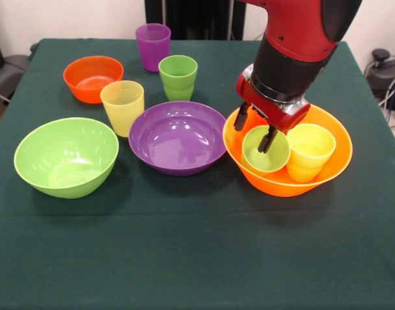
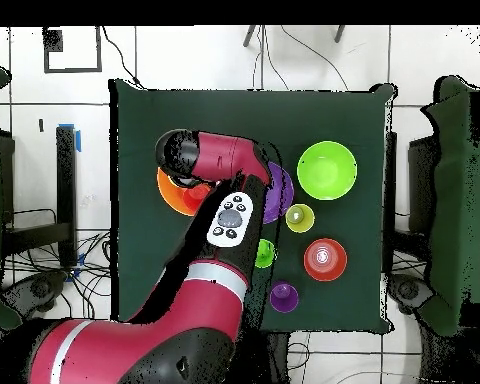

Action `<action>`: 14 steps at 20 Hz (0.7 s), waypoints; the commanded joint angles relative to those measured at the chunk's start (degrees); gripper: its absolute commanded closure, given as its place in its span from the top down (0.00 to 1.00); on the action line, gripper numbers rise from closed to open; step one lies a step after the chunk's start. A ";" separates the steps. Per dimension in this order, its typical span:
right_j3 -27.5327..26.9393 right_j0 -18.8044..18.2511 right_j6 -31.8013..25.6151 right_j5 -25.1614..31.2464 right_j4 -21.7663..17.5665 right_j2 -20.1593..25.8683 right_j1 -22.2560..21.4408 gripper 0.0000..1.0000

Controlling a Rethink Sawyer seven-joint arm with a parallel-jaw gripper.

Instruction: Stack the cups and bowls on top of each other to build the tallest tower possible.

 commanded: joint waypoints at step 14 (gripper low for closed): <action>-2.29 -0.87 3.08 11.07 -0.26 6.29 4.17 1.00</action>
